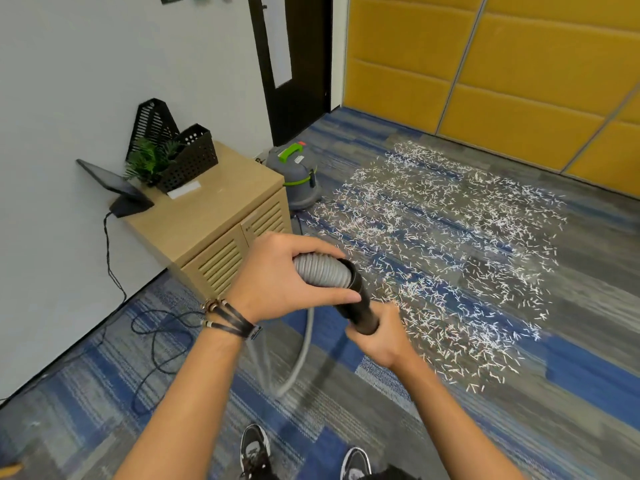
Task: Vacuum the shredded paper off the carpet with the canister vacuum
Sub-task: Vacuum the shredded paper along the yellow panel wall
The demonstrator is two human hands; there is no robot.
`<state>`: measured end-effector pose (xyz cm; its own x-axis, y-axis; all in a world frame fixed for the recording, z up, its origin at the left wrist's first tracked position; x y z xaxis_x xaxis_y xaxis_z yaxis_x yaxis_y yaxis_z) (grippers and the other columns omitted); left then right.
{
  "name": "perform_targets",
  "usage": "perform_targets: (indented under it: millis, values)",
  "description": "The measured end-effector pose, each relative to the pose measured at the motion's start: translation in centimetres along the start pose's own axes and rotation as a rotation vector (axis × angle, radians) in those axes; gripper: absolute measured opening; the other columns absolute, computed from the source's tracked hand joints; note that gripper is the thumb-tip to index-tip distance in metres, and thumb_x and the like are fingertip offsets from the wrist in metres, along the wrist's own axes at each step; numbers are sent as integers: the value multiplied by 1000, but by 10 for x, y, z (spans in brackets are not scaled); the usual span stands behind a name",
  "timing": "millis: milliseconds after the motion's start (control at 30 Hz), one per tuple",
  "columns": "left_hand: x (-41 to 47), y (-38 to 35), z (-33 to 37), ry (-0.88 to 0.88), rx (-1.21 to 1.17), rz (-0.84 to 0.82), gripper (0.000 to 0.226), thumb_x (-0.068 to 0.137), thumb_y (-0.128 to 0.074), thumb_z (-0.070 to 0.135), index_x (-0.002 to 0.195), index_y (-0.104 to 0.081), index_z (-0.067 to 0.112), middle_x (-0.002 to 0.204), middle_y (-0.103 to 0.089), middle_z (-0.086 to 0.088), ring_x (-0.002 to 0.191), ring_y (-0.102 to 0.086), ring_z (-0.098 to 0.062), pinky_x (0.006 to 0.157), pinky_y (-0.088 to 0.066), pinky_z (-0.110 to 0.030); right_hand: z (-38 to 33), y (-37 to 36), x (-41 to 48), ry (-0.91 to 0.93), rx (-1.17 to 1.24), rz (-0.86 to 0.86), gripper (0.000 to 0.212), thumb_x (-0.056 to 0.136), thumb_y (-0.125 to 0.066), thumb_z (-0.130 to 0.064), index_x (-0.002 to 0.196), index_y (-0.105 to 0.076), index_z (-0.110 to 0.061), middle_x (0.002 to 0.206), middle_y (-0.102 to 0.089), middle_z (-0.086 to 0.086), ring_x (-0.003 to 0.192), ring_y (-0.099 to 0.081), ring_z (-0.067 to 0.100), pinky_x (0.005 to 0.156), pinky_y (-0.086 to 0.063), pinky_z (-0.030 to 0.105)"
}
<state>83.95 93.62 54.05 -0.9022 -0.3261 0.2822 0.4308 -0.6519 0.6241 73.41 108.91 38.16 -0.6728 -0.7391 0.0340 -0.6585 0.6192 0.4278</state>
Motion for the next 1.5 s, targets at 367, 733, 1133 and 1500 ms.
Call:
perform_targets:
  millis: [367, 733, 1133, 1500]
  values:
    - [-25, -20, 28, -64, 90, 87, 50, 66, -93, 60, 106, -83, 32, 102, -77, 23, 94, -74, 3, 85, -60, -27, 7, 19, -36, 57, 12, 77, 29, 64, -68, -14, 61, -42, -27, 49, -41, -11, 45, -35, 11, 50, -25, 18]
    - [-23, -45, 55, -192, 37, -53, 52, 68, -93, 59, 108, -83, 28, 103, -78, 21, 92, -74, 3, 82, -62, -29, 17, 45, -84, 45, 22, 174, 17, 66, -65, -23, 61, -48, -22, 49, -40, -12, 45, -34, 9, 50, -26, 20]
    - [-40, -25, 45, -185, -37, -95, 52, 62, -92, 63, 105, -81, 34, 98, -78, 24, 90, -75, 3, 83, -59, -20, 0, 14, -89, 57, 60, 122, 12, 69, -65, -22, 64, -54, -21, 53, -43, -12, 50, -34, 4, 50, -26, 25]
    - [-54, -29, 36, -226, -11, -15, 51, 68, -92, 62, 109, -82, 32, 104, -77, 24, 95, -73, 5, 86, -62, -29, 6, 16, -87, 2, -9, 170, 19, 69, -68, -12, 63, -55, -25, 52, -45, -14, 48, -37, 3, 50, -29, 23]
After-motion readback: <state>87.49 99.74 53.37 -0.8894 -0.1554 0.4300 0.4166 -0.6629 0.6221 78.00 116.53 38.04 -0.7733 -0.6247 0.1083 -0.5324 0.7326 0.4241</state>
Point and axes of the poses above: each hand's wrist, its own x-axis towards the middle knuckle, its own y-axis out of the back of the hand, z = x × y, the point moved 5 cm from there along x, towards the middle knuckle
